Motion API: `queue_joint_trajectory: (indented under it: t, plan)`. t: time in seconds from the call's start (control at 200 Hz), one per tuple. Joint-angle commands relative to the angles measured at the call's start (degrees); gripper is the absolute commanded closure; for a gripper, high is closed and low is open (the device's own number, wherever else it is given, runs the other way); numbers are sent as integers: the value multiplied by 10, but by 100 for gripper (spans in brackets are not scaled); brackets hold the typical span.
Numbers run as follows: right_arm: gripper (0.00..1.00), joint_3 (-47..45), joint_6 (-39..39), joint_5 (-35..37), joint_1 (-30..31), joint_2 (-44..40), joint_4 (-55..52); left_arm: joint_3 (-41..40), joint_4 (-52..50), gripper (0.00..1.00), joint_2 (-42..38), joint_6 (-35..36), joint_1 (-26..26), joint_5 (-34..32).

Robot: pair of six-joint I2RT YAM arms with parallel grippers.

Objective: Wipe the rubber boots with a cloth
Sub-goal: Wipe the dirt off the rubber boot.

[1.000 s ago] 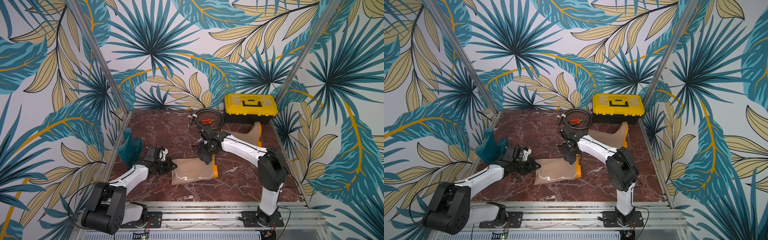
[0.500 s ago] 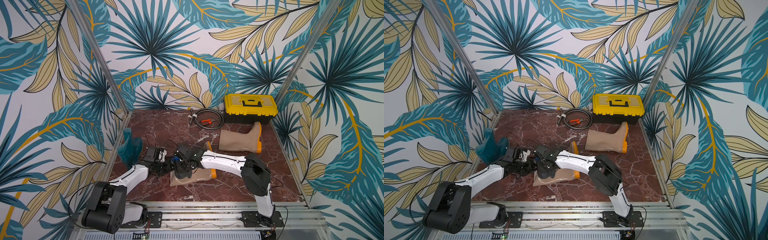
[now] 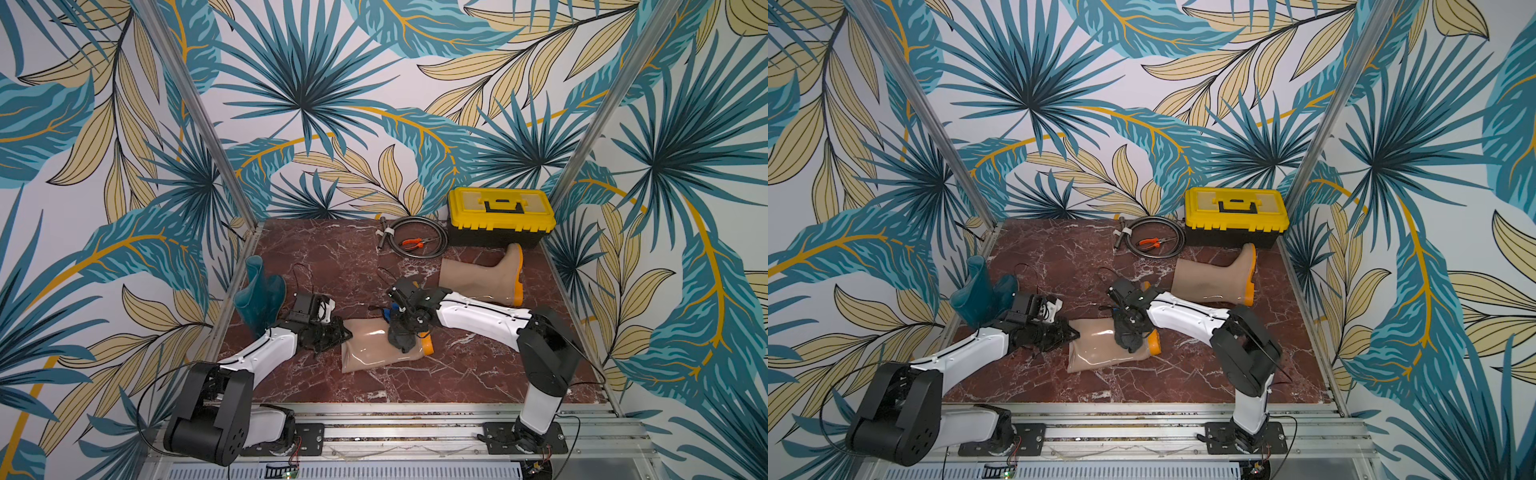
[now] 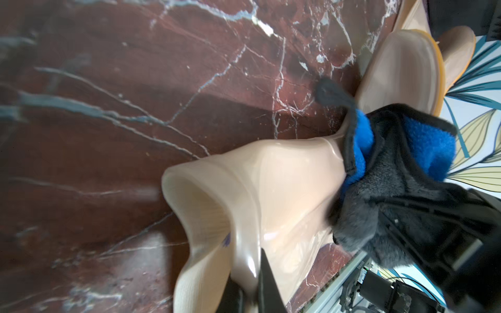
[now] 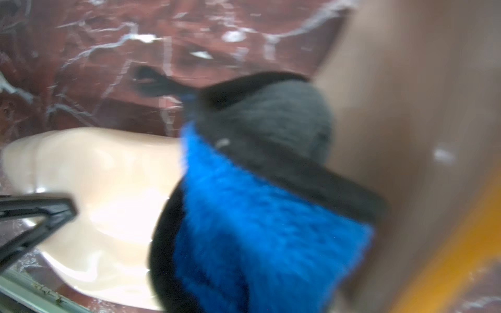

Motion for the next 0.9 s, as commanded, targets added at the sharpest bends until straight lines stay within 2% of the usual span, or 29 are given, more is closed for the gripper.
queue_joint_trajectory:
  t: [0.0, 0.065, 0.135, 0.26, 0.32, 0.4, 0.446, 0.566, 0.696, 0.891]
  plan:
    - [100, 106, 6, -15, 61, 66, -1, 9, -27, 100, -4, 10, 6, -27]
    - [100, 135, 16, -37, 79, 90, 32, 9, -27, 100, -3, 8, 5, -26]
    - [100, 128, 29, -48, 83, 101, 55, 14, -27, 100, 2, 10, 5, -23]
    - [100, 63, 10, 1, 67, 89, 24, 23, -31, 100, 10, 13, 5, -21]
    - [100, 8, 0, 8, 38, 72, 13, 25, -30, 100, 8, 13, 4, -22]
    - [100, -81, -4, -45, -25, 40, 32, 26, -37, 100, 6, 15, 5, -28]
    - [100, -114, -13, -52, -76, 16, 29, 26, -40, 100, 6, 15, 5, -29]
    - [100, -100, -65, 8, -120, -46, -35, 22, -40, 100, 4, 9, 3, -36]
    - [100, -46, -47, -12, -93, -66, -36, 22, -40, 100, 5, 1, -4, -42]
    - [100, 29, 15, -34, 60, -5, 35, 39, -40, 100, 21, -2, -5, -23]
